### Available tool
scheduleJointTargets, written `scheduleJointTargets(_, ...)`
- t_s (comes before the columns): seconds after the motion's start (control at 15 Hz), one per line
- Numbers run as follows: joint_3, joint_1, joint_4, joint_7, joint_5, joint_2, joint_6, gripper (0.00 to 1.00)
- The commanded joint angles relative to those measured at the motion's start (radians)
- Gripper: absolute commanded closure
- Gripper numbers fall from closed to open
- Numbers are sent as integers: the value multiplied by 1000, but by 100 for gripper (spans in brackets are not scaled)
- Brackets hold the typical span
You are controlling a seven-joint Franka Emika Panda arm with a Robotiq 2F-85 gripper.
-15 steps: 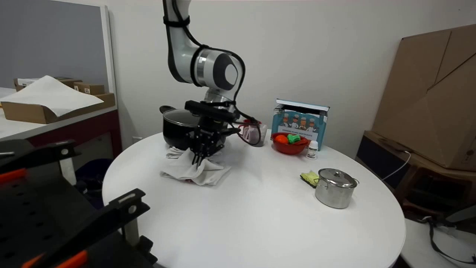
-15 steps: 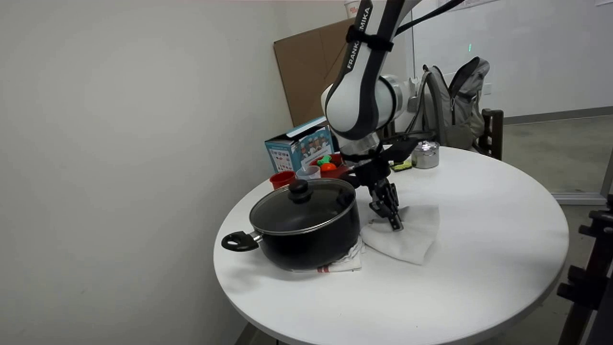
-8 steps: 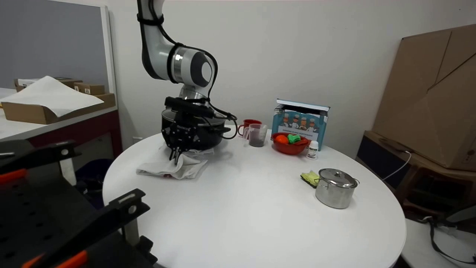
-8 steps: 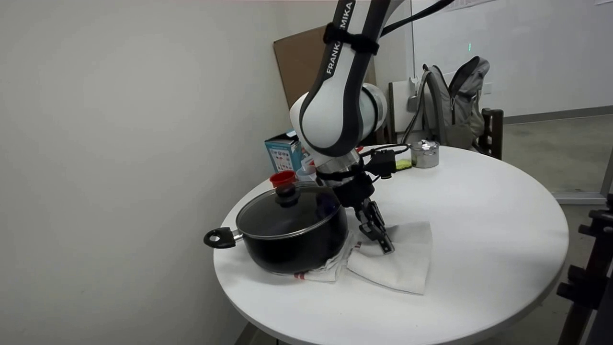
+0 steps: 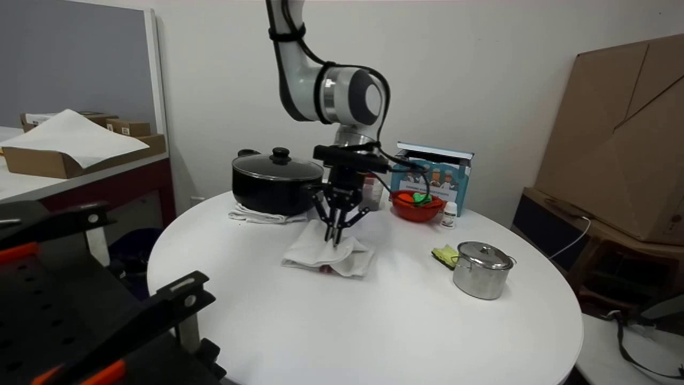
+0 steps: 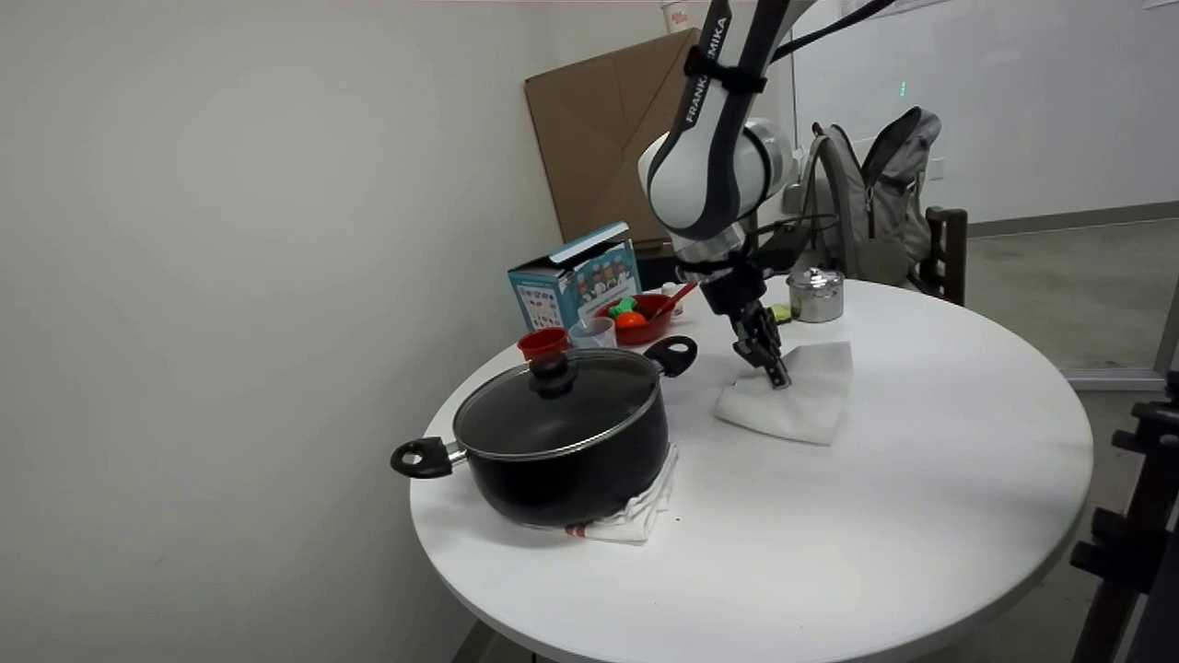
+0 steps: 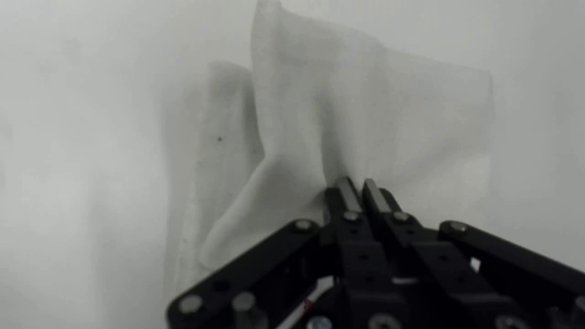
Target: Use the white towel to wipe the table
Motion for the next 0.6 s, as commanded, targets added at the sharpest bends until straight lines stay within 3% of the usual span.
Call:
scheduleJointTargets(0.0,-45,-77,8,37,20,-11,1,98)
scheduleJointTargets(0.4,-82,-166,-33,104,65,-28,4,98)
scheduleJointTargets(0.47,-75,-171,-31,103,75,-28,-7,69)
scheduleJointTargets(0.53,-66,-174,-36,104,87,-38,-11,68)
